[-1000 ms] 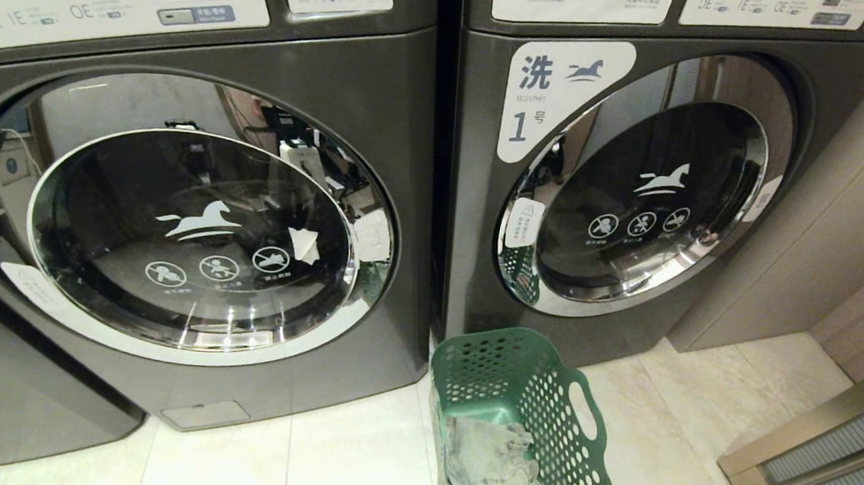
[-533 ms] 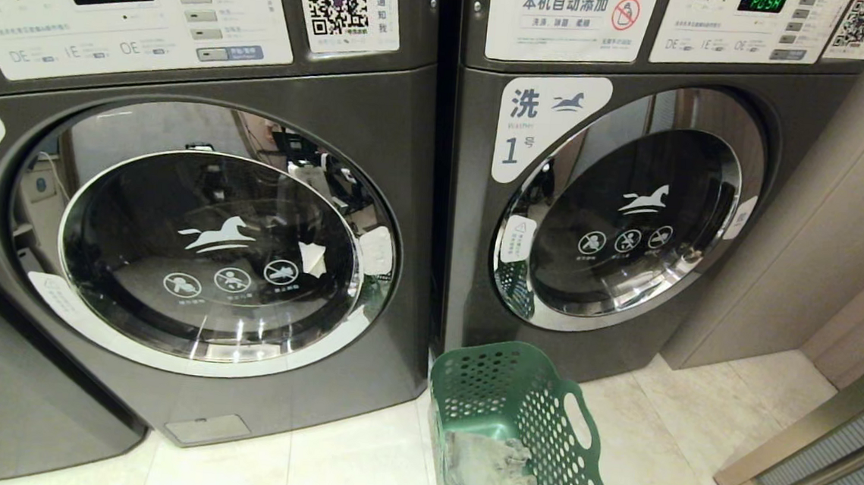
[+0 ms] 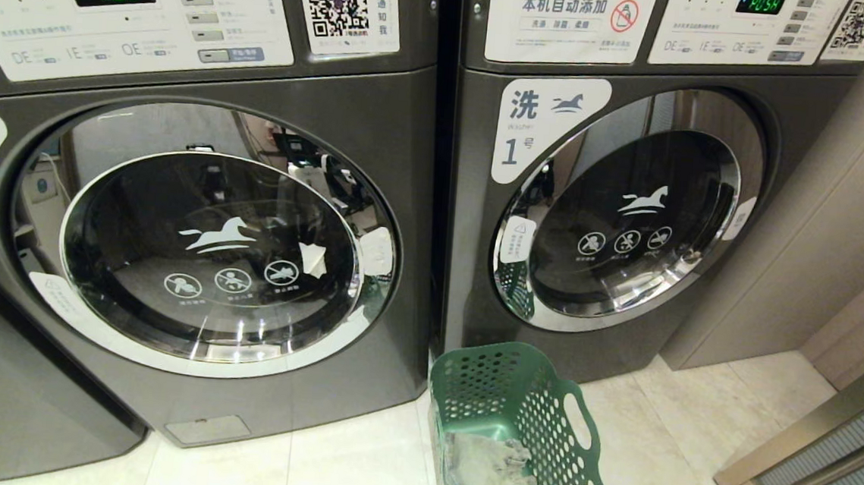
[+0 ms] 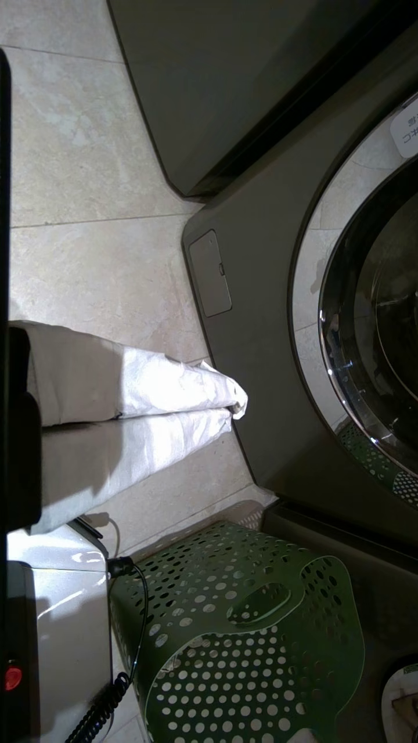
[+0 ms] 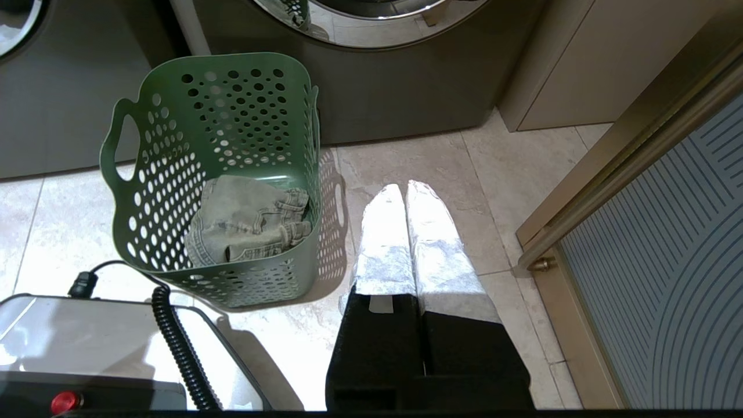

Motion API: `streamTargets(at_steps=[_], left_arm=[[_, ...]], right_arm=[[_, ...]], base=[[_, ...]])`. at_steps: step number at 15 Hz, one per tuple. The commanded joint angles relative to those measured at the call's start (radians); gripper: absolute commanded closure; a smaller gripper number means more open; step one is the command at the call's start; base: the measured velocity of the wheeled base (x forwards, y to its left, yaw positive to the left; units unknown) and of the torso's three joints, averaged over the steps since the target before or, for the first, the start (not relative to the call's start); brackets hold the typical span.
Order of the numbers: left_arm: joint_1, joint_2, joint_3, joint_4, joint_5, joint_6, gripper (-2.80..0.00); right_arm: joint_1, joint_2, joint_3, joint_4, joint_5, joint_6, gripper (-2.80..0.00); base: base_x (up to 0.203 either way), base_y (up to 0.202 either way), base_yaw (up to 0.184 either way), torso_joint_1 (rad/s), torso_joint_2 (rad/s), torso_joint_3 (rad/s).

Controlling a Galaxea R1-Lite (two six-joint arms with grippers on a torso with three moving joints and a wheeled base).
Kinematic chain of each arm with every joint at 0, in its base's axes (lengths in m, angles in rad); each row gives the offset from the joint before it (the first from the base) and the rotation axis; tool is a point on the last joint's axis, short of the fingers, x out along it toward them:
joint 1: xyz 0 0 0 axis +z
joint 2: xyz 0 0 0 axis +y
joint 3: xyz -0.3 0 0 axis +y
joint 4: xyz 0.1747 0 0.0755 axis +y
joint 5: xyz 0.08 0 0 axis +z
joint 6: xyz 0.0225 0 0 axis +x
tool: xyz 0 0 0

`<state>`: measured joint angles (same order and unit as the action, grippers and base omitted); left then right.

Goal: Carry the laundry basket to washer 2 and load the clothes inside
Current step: Open the lid of the washing machine

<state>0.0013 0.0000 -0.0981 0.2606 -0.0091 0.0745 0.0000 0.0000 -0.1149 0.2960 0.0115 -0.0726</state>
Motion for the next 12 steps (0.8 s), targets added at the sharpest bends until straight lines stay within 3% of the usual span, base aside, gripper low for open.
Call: streamTargets(at_steps=[1,12], left_arm=[[0.000,0.002,0.000,0.002,0.000,-0.001,0.00],[0.000,0.001,0.000,0.000,0.000,-0.001,0.00]], right_arm=[[0.000,0.002,0.000,0.002,0.001,-0.001,0.00],[0.000,0.002,0.000,0.002,0.001,-0.001,0.00]], base=[[0.000,0.000,0.000,0.000,0.00,0.000],[-0.006,0.000,0.000,0.001,0.00,0.000]])
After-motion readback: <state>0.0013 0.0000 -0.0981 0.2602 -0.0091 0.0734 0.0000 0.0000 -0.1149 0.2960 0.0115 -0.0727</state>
